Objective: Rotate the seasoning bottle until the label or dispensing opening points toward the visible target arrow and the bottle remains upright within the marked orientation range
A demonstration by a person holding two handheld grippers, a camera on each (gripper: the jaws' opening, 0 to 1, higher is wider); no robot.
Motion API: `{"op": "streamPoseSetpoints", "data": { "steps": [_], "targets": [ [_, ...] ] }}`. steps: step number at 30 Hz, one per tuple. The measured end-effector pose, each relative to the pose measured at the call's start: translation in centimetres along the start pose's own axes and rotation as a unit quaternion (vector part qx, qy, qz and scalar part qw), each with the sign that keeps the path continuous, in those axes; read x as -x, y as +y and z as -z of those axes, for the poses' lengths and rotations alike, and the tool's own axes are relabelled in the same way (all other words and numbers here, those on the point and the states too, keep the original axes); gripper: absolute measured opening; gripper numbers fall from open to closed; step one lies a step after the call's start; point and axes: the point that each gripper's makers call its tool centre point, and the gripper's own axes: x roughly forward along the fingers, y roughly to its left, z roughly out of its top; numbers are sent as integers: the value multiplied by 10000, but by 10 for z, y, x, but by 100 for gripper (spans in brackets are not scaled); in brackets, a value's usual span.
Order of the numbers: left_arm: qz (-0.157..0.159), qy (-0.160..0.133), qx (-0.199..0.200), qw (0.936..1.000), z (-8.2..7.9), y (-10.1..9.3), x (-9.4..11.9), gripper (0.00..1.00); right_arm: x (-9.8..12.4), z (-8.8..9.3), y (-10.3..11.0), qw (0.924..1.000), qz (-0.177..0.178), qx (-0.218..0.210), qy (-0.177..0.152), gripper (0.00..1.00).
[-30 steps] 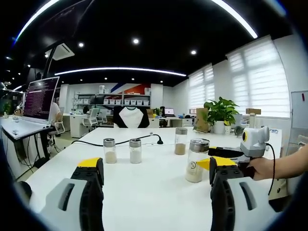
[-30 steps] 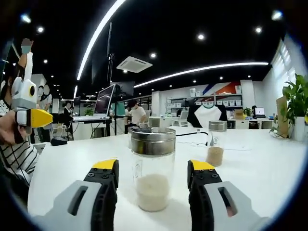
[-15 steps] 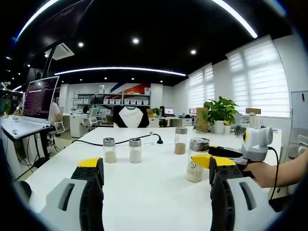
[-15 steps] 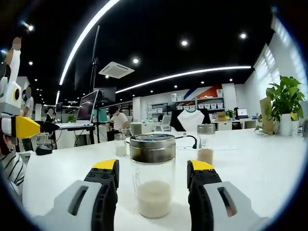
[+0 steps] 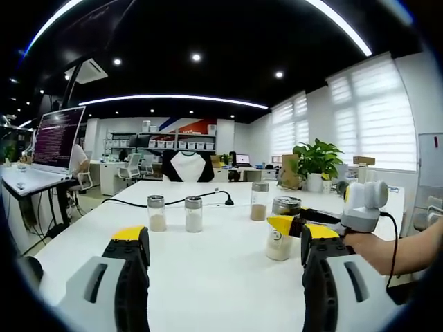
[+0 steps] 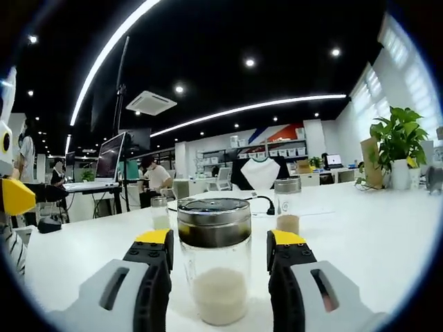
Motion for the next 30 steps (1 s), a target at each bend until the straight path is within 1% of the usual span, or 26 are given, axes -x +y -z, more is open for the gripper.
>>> {"op": "streamPoseSetpoints", "data": {
  "steps": [6,8,10,11,24,28,30],
  "targets": [
    [-19,-16,6,10000,0,2,0,96,0,6,3,9999,-8,45,92,47],
    [-23,-4,42,10000,1,3,1,96,-1,10,5,9998,-62,-48,179,46],
    [-34,-6,39,10000,1,3,1,96,-1,13,3,9996,21,100,270,41],
    [-39,-9,31,10000,1,4,1,96,-1,13,2,9996,33,101,252,40],
    [-55,-51,27,10000,-1,3,2,96,0,13,3,9992,-16,253,318,39],
    [-61,-65,-1,10000,-2,4,2,96,0,13,3,9991,-24,257,343,39],
    [-58,-49,-91,9999,-3,4,3,96,0,13,3,9990,-23,268,348,39]
  ]
}}
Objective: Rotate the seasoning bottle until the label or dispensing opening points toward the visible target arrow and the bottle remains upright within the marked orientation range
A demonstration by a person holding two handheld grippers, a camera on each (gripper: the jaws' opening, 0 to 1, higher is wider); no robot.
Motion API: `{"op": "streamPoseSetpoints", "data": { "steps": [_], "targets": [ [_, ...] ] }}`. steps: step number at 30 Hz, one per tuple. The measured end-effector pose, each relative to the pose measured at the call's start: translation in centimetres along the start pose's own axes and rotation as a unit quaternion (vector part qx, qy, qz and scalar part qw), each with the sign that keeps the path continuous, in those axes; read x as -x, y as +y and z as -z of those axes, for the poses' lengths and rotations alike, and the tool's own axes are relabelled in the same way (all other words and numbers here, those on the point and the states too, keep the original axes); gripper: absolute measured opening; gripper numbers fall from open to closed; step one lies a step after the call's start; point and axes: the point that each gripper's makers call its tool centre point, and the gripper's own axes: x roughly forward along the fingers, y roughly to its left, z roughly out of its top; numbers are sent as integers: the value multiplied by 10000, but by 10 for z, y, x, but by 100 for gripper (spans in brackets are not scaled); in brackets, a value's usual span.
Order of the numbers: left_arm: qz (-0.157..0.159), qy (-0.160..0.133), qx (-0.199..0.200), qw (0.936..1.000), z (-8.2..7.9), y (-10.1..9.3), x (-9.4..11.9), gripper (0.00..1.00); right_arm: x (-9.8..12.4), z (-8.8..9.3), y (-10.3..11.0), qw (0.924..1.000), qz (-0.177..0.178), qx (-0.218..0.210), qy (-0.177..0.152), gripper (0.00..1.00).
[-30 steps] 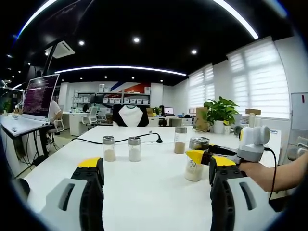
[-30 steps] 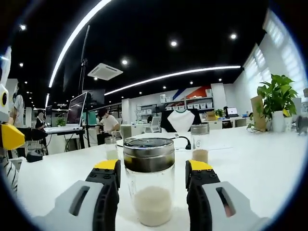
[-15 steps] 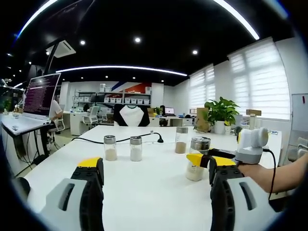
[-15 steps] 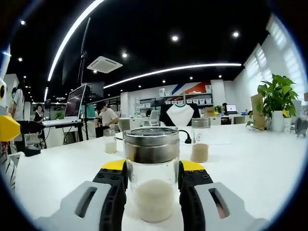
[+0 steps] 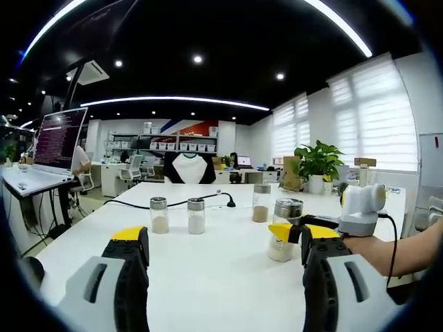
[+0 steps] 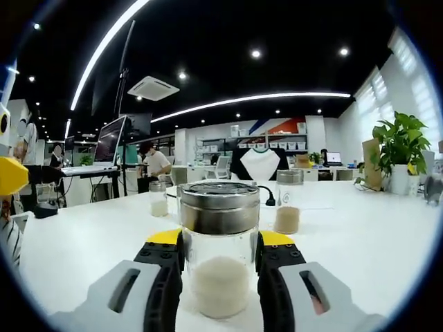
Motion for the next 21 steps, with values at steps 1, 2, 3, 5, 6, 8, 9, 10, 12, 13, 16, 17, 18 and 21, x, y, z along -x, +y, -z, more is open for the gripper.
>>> {"op": "streamPoseSetpoints", "data": {
  "steps": [1,2,3,5,6,8,9,10,12,13,16,17,18,21],
  "targets": [
    [-2,-12,11,10000,-1,0,0,96,0,0,0,10000,3,-3,2,39],
    [14,-24,40,10000,-1,-1,0,97,0,0,0,10000,4,-3,5,39],
    [22,-16,50,10000,-1,-1,0,97,0,0,0,10000,2,4,11,39],
    [28,-25,66,10000,-1,-1,0,97,0,0,0,10000,7,9,66,39],
    [36,-26,75,10000,-1,-2,0,97,0,0,0,10000,5,5,76,39],
    [43,-3,64,10000,-1,-2,0,97,0,1,0,10000,-16,3,66,39],
    [48,2,62,10000,0,-2,-1,97,0,1,0,10000,-29,0,60,39],
    [63,15,69,10000,1,-3,-1,97,0,1,0,10000,-49,7,57,39],
    [67,24,62,10000,1,-4,-1,97,0,1,0,9999,-88,12,58,39],
    [70,28,66,10000,1,-4,-1,97,0,1,0,9999,-109,13,54,39],
    [72,37,81,9999,2,-4,-1,97,-1,2,0,9998,-178,20,83,39],
    [68,40,74,9999,2,-4,0,97,-1,2,0,9997,-204,27,106,39],
    [69,41,76,9999,2,-4,0,97,-1,2,0,9997,-221,28,110,39],
    [61,36,80,9999,2,-3,0,98,0,2,0,9995,-307,23,102,39]
  ]
}}
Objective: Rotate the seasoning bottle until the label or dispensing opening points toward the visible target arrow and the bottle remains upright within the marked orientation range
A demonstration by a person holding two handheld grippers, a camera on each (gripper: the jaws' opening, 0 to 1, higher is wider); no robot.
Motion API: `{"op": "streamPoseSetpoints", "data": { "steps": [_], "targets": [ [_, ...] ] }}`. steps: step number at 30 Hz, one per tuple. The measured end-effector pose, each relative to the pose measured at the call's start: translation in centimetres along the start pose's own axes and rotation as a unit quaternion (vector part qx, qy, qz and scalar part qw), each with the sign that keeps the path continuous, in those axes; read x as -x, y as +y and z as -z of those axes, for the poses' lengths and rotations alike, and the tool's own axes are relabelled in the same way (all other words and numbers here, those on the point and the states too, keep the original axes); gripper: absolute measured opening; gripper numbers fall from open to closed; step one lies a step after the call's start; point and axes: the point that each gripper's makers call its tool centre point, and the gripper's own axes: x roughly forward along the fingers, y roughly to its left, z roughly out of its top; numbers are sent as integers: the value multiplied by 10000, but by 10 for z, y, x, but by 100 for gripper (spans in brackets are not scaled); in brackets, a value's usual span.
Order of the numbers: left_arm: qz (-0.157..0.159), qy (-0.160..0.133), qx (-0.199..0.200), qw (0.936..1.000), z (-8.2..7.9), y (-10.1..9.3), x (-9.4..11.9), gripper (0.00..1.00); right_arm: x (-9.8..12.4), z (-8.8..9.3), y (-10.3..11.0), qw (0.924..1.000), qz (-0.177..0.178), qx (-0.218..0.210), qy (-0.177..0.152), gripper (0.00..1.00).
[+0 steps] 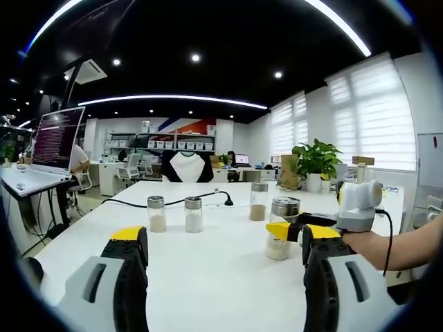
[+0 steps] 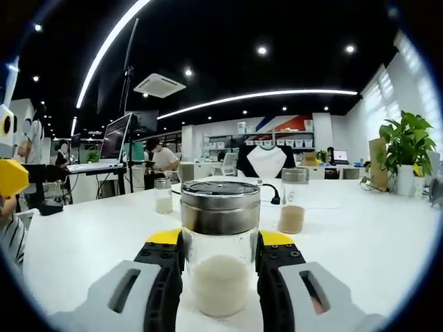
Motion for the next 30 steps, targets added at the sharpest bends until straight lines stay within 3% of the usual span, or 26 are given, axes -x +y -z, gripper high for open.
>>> {"op": "streamPoseSetpoints", "data": {
  "steps": [12,30],
  "targets": [
    [-16,7,29,10000,0,1,1,98,0,-1,1,9995,-320,9,-25,39],
    [32,4,-62,10000,-3,0,2,98,1,-2,7,9940,-1097,49,-25,39]
  ]
}}
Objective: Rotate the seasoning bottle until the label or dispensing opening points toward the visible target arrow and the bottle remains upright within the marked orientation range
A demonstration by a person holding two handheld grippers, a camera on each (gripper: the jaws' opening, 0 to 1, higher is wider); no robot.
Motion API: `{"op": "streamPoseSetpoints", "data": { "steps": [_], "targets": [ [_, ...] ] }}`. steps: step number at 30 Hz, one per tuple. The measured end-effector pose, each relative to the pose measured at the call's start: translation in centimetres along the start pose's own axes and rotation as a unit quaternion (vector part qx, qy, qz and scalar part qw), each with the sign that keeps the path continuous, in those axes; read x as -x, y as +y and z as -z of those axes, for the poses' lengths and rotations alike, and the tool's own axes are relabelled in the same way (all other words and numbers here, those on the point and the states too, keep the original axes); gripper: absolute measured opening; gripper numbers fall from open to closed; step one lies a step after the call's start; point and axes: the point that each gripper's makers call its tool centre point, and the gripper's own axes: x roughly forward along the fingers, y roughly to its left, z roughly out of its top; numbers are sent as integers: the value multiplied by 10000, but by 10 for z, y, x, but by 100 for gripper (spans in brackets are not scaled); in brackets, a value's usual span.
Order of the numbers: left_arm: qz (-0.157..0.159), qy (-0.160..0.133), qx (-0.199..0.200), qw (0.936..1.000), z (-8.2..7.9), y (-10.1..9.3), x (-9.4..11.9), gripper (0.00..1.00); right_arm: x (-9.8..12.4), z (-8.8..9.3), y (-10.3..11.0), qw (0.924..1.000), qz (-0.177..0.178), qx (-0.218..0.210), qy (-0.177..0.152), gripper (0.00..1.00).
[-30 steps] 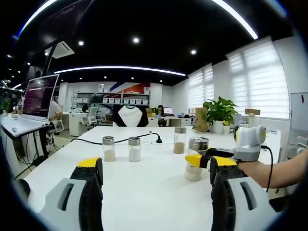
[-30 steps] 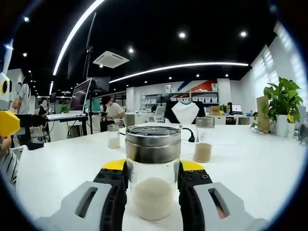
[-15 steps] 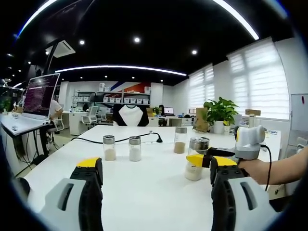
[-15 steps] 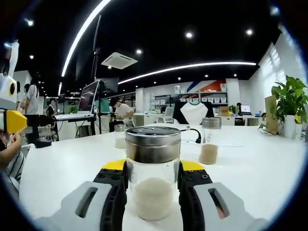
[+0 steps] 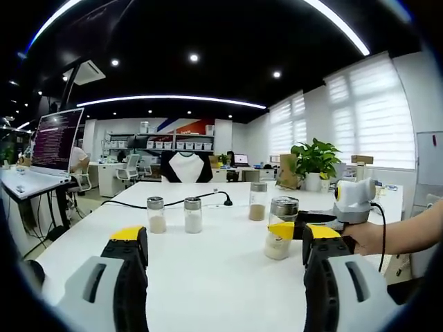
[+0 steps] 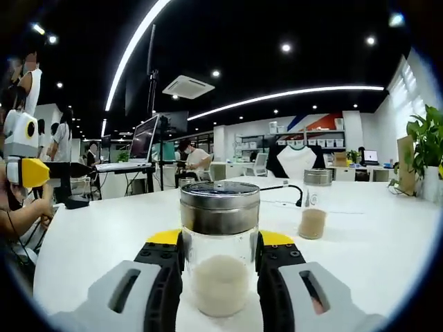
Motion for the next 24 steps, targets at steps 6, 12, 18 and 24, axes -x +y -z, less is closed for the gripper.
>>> {"op": "streamPoseSetpoints", "data": {
  "steps": [6,12,18,24],
  "targets": [
    [-16,5,9,10000,-1,1,0,98,0,0,0,9996,-270,24,-8,39],
    [17,41,7,10000,1,-2,-1,98,0,-2,4,9983,-582,47,-13,39],
    [23,22,-13,10000,0,-2,-1,98,-1,-1,4,9946,-1037,65,23,39],
    [-12,12,-6,10000,-2,1,0,98,0,-3,9,9905,-1369,111,33,39]
  ]
}}
